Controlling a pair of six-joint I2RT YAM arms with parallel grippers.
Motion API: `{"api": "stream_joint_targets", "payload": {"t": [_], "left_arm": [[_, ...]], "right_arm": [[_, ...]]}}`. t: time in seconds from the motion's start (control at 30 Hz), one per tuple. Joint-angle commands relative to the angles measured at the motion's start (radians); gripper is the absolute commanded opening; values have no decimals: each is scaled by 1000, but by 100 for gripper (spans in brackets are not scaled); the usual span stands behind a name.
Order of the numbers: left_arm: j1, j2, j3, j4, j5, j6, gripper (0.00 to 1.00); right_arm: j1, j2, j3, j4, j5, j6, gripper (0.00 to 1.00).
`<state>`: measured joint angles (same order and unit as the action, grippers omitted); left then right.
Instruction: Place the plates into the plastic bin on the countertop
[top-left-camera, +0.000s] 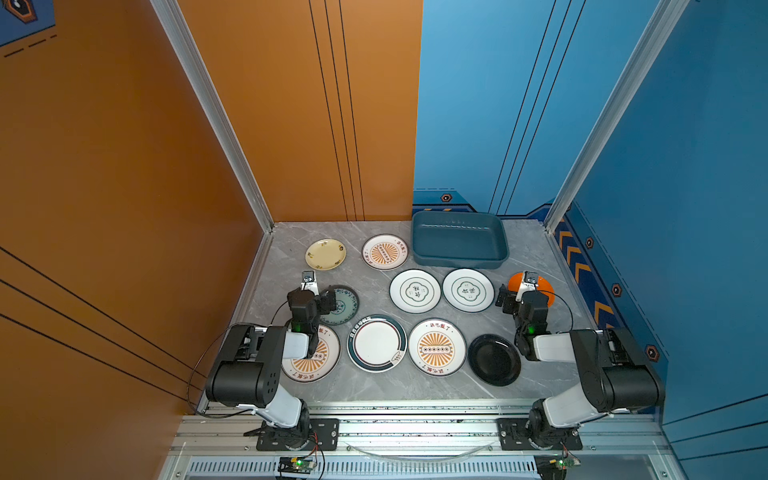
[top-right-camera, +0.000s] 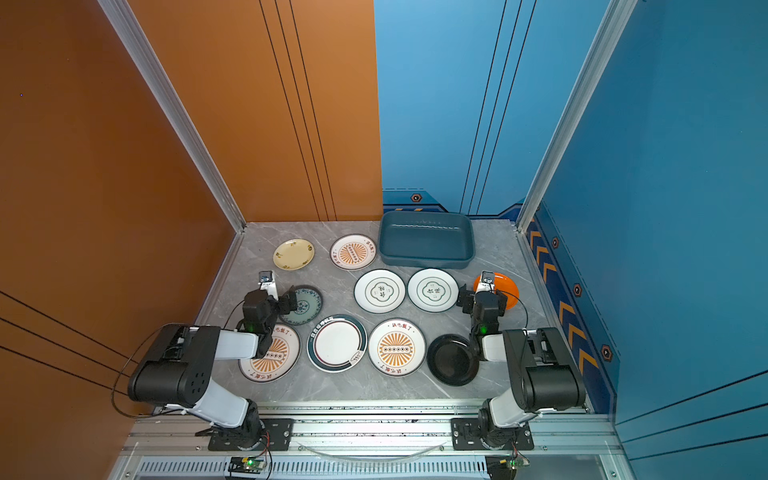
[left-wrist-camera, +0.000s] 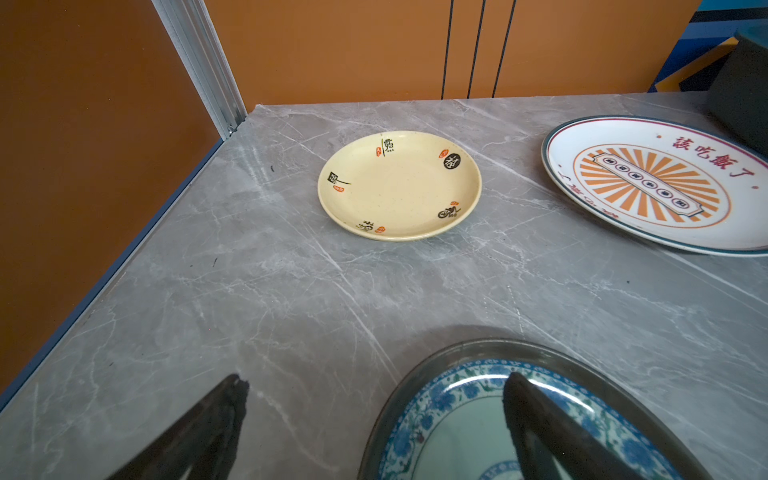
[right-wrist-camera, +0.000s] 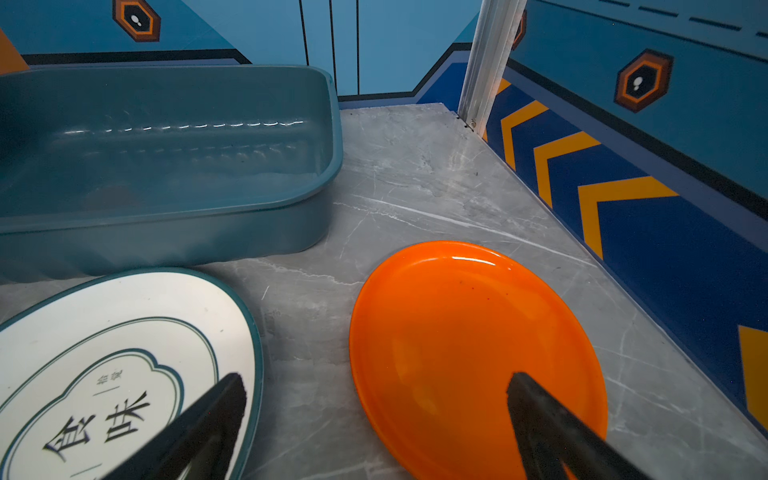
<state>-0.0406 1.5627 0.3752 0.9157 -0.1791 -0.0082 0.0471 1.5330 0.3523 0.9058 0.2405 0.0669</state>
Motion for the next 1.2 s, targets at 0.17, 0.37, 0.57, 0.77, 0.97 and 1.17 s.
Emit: {"api": "stream_joint_targets", "payload": {"t": [0.17, 0.37, 0.57, 0.77, 0.97, 1.17], "left_arm": [[-1, -3, 7, -5, 6, 18, 98], [1, -3, 8, -5, 10, 16, 98], [13, -4, 8, -5, 33, 11, 98], [1, -160, 92, -293, -165, -52, 98], [32, -324, 66, -402, -228, -199, 98], [56, -467, 76, -554, -142, -324, 98]], "right_arm": [[7, -4, 16, -17, 20, 3, 100], [7, -4, 16, -18, 19, 4, 100], [7, -5, 17, -18, 19, 3, 100], [-10, -4, 17, -18, -17, 13, 100], [5, -2, 20, -22, 2, 2, 100], [34, -66, 38, -95, 99, -2, 100]]}}
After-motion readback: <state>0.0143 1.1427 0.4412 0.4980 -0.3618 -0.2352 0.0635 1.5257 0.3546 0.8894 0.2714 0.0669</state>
